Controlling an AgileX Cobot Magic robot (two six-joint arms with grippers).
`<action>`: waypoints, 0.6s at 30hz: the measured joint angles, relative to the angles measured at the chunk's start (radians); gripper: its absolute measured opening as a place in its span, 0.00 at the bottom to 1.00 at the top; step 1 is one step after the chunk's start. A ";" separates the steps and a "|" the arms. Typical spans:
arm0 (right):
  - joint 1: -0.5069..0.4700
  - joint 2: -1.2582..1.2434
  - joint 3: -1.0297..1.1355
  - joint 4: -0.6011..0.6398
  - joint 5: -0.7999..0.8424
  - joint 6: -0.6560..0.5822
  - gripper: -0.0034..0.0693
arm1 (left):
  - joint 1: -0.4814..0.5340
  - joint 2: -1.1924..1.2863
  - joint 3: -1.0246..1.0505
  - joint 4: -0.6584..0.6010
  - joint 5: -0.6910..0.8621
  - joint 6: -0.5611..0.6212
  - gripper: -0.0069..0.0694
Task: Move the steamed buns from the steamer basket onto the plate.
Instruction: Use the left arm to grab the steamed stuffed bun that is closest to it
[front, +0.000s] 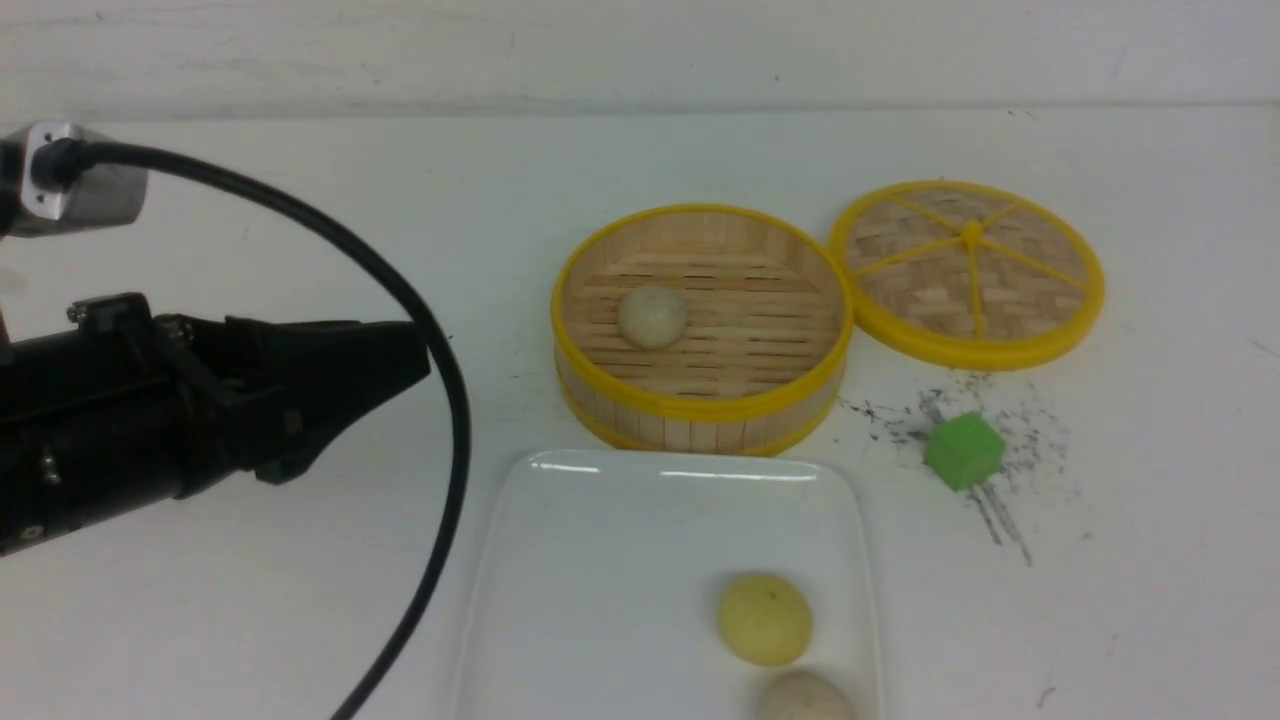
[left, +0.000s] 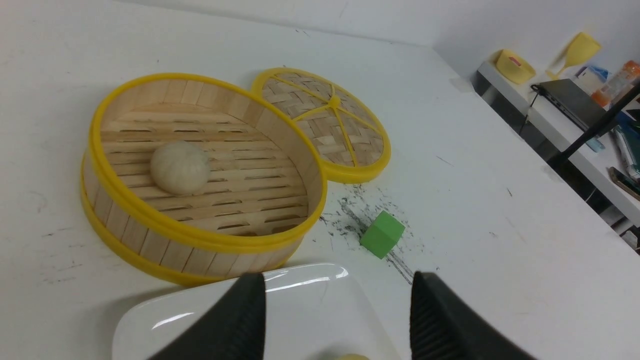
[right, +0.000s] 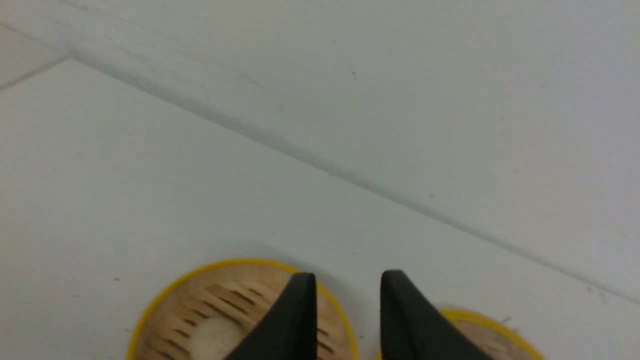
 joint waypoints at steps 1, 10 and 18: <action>0.000 -0.019 0.000 0.041 0.022 -0.001 0.34 | 0.000 0.000 0.000 0.000 0.000 0.000 0.63; 0.000 -0.227 0.000 0.112 0.204 -0.164 0.34 | 0.000 0.000 0.000 0.000 -0.001 0.011 0.63; 0.000 -0.413 0.000 0.111 0.457 -0.277 0.35 | 0.000 0.000 0.000 0.000 -0.001 0.024 0.60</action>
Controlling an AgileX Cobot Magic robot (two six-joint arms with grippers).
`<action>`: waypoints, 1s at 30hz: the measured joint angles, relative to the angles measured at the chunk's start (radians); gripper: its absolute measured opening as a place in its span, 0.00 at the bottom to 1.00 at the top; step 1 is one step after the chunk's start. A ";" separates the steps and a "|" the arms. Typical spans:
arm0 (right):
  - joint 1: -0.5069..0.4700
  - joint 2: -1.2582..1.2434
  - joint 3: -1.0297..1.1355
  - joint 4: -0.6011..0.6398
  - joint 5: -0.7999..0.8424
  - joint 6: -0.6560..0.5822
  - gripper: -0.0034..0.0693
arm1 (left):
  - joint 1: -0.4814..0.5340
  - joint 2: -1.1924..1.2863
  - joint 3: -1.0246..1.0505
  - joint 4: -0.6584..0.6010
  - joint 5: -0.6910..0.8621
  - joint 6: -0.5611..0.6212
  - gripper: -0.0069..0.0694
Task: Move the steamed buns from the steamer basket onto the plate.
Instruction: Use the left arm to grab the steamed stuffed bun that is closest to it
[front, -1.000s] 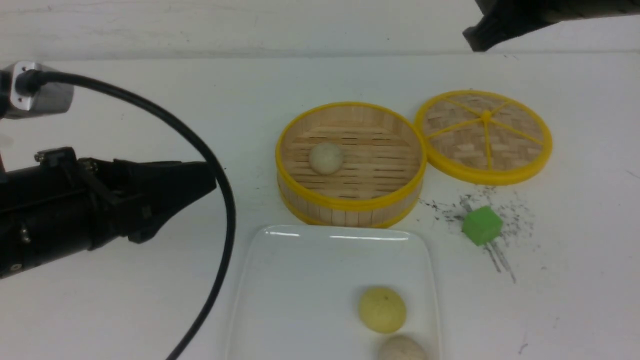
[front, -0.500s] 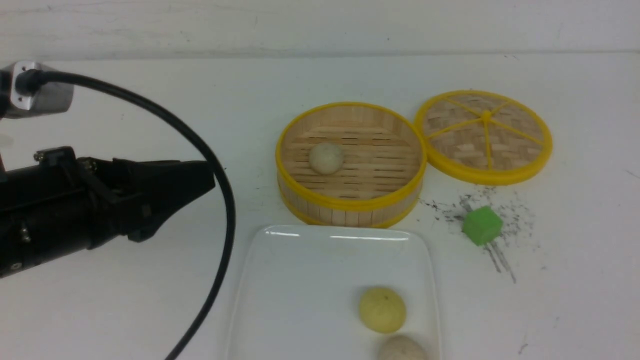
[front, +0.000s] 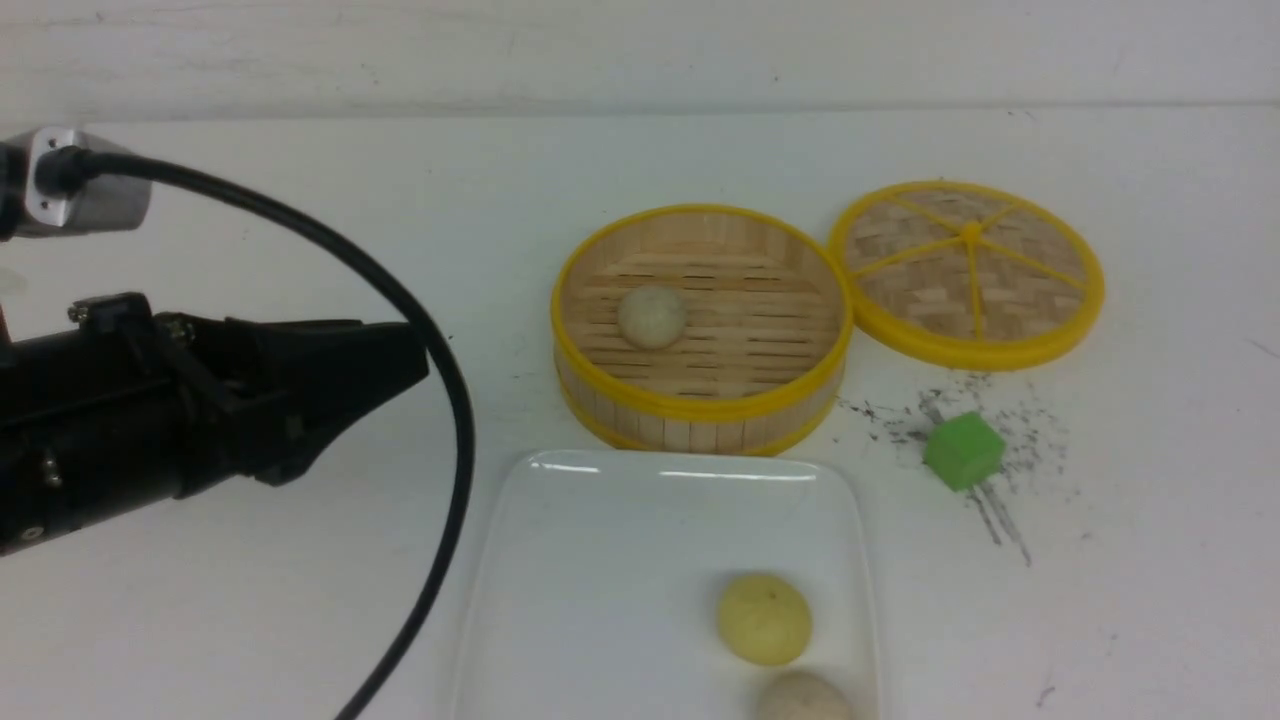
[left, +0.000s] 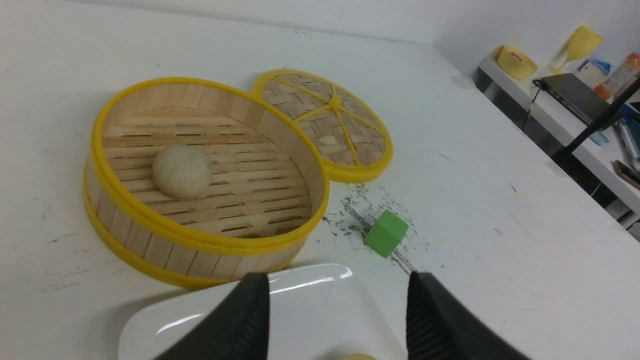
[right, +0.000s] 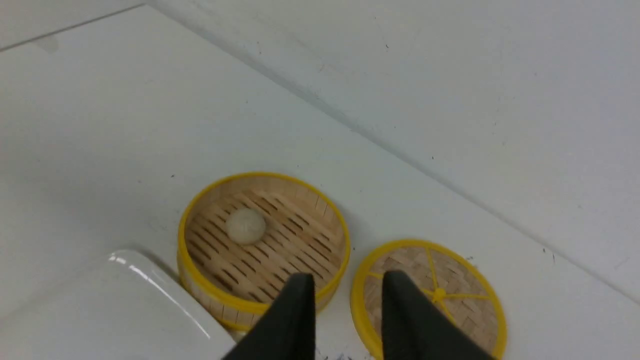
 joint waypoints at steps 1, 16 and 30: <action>0.000 -0.035 0.000 0.000 0.032 -0.001 0.35 | 0.000 0.000 0.000 0.000 0.000 0.000 0.60; 0.000 -0.564 0.265 -0.005 0.211 0.008 0.37 | 0.000 0.000 0.000 -0.074 -0.002 0.019 0.60; 0.000 -0.827 1.058 0.082 -0.398 0.015 0.37 | 0.000 0.126 -0.002 -0.253 0.009 0.318 0.60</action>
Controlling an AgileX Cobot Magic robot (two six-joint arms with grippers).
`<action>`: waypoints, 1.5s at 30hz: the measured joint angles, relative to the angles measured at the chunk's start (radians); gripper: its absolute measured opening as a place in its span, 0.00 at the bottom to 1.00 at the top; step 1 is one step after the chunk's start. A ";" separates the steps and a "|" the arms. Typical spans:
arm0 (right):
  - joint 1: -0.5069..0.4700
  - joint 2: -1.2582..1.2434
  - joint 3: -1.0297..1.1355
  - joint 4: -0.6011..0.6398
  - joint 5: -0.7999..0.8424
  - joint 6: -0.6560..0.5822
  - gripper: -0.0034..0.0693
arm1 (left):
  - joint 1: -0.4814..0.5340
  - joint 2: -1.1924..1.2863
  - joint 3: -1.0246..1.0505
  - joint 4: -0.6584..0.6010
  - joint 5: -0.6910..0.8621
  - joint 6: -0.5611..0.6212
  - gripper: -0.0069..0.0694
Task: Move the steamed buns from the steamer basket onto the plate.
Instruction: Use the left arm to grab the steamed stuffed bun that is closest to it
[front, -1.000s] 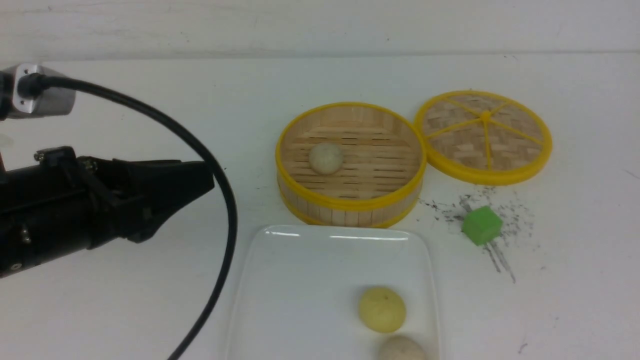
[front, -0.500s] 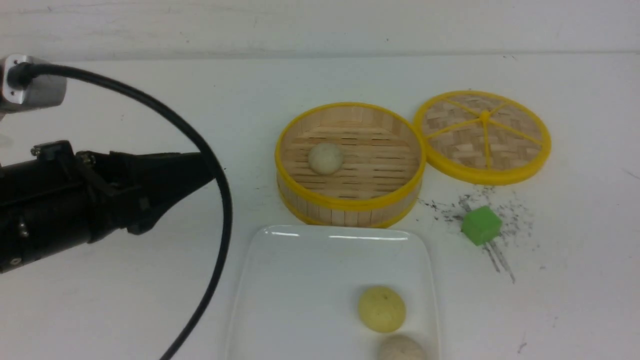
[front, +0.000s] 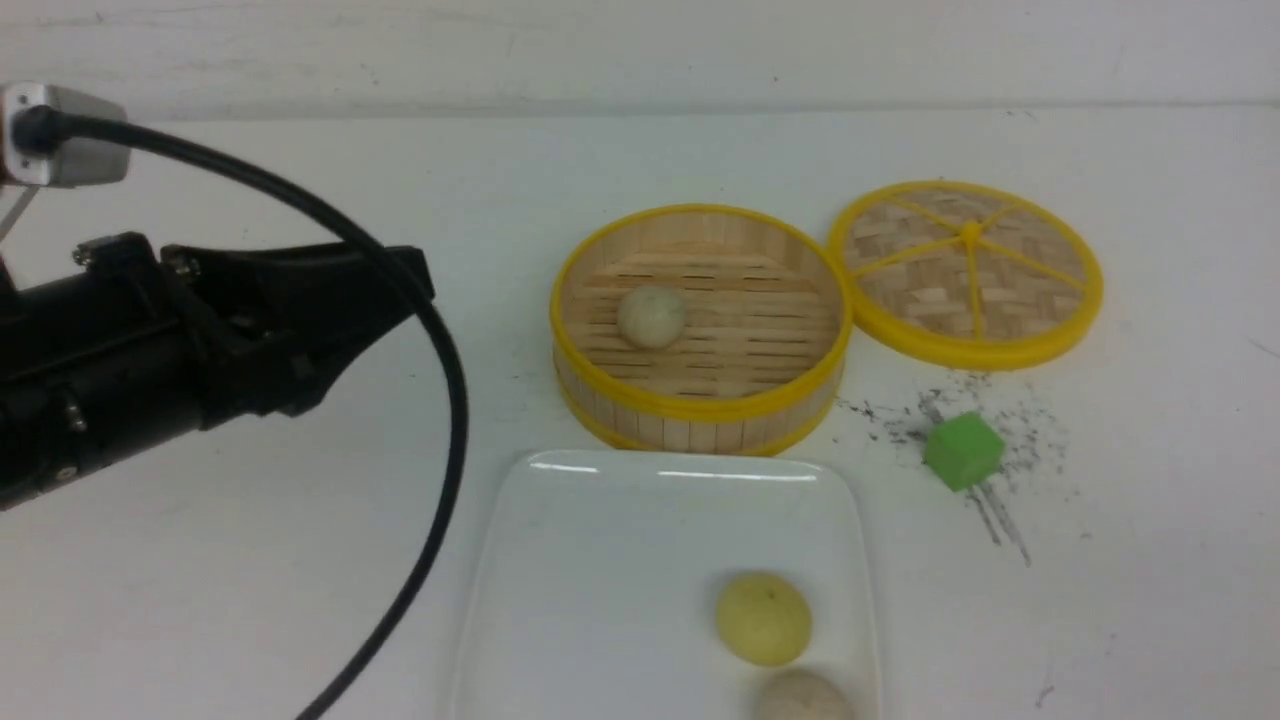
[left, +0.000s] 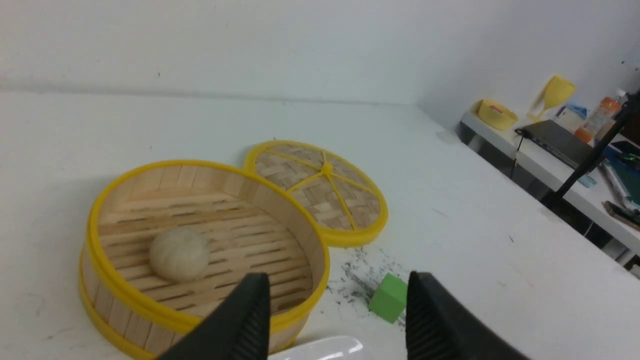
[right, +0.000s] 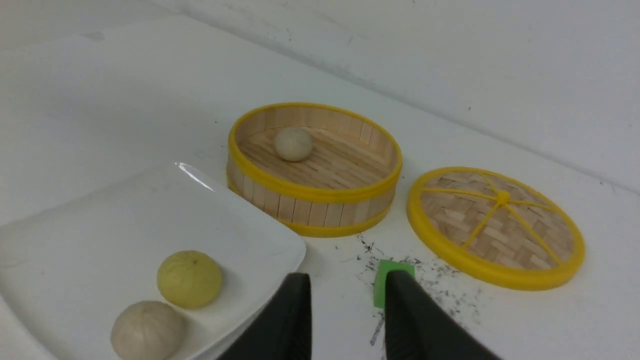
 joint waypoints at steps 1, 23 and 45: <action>0.000 0.000 0.007 0.002 -0.007 0.000 0.37 | -0.002 0.006 -0.001 -0.001 0.001 0.004 0.60; 0.000 0.000 0.124 0.028 -0.205 0.000 0.38 | -0.214 0.618 -0.493 0.181 -0.215 -0.010 0.60; 0.000 0.000 0.124 0.042 -0.193 0.000 0.38 | -0.397 0.933 -1.093 1.100 -0.013 -0.709 0.60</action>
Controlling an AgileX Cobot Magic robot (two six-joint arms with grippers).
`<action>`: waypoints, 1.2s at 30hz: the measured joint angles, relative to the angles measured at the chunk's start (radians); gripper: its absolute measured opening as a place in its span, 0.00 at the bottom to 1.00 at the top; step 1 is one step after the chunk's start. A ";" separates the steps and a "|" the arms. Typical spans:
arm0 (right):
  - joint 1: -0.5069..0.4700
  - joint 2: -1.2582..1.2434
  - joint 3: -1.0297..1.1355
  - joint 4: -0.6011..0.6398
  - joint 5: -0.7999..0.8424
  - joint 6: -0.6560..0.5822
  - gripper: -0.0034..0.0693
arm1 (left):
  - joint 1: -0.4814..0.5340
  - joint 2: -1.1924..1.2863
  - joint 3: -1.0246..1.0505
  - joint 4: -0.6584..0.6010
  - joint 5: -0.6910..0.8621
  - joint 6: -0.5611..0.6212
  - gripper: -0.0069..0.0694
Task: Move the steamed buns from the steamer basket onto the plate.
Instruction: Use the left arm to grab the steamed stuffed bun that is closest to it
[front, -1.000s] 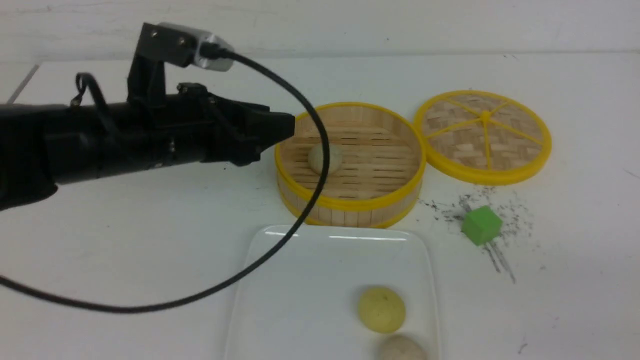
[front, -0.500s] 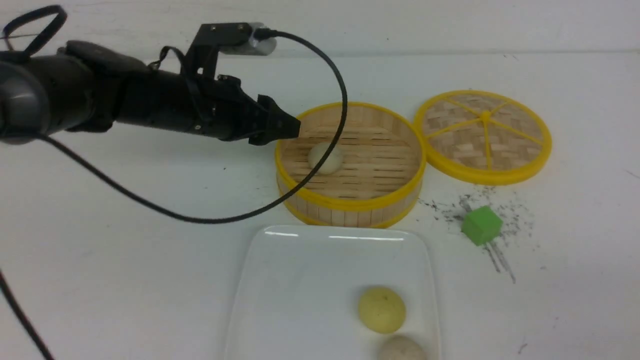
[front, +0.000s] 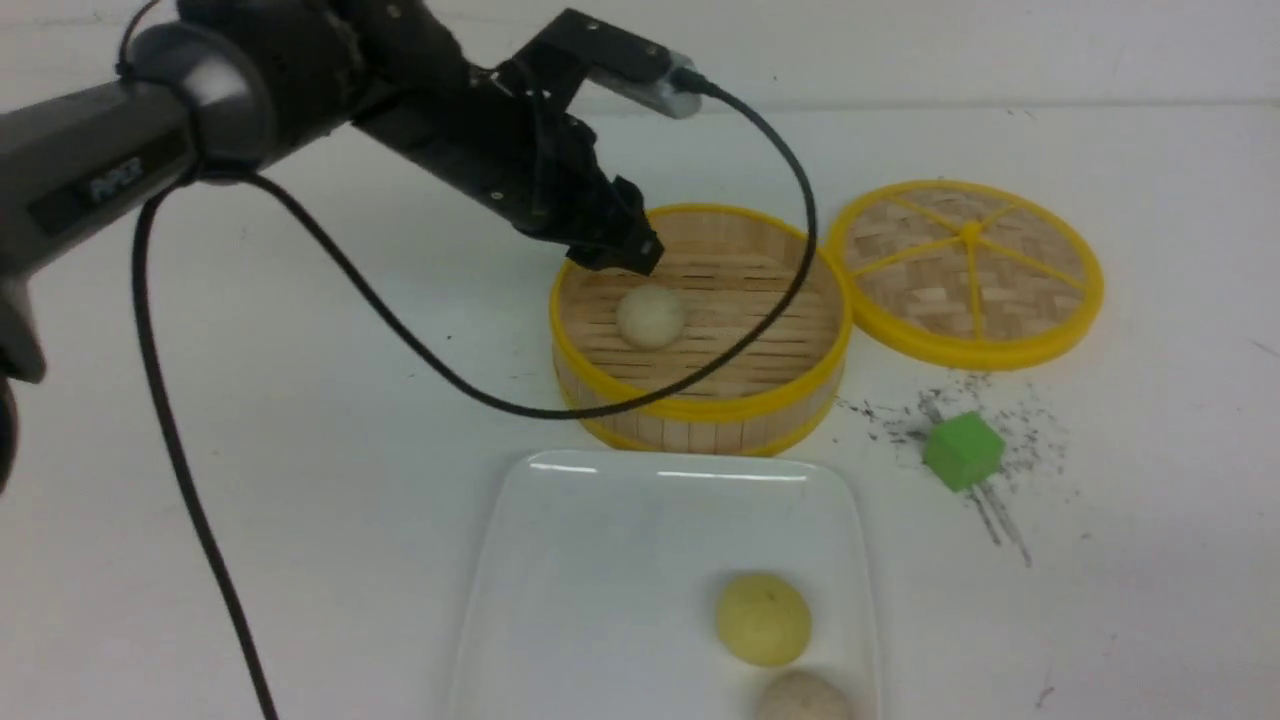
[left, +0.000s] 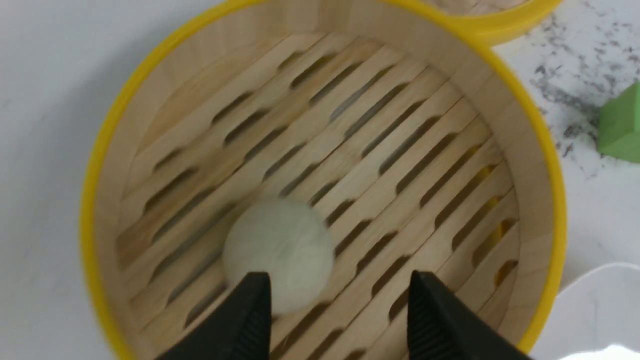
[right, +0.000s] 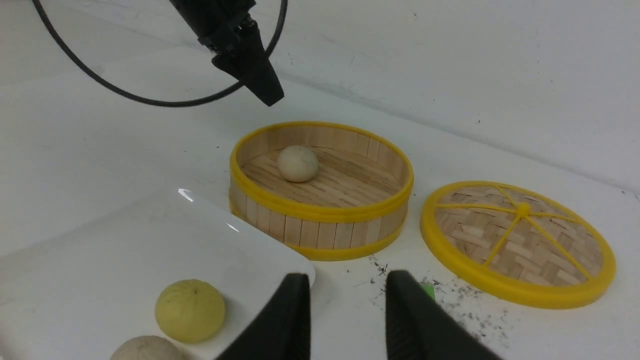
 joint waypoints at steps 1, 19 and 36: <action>0.000 0.000 0.000 0.005 0.000 0.000 0.38 | -0.011 0.007 0.000 0.003 -0.011 -0.003 0.60; 0.000 0.000 0.000 0.019 0.010 0.000 0.38 | -0.012 0.155 -0.001 0.035 -0.107 -0.002 0.60; 0.000 0.000 0.000 0.021 0.015 0.000 0.38 | -0.012 0.157 -0.002 0.035 -0.112 -0.002 0.12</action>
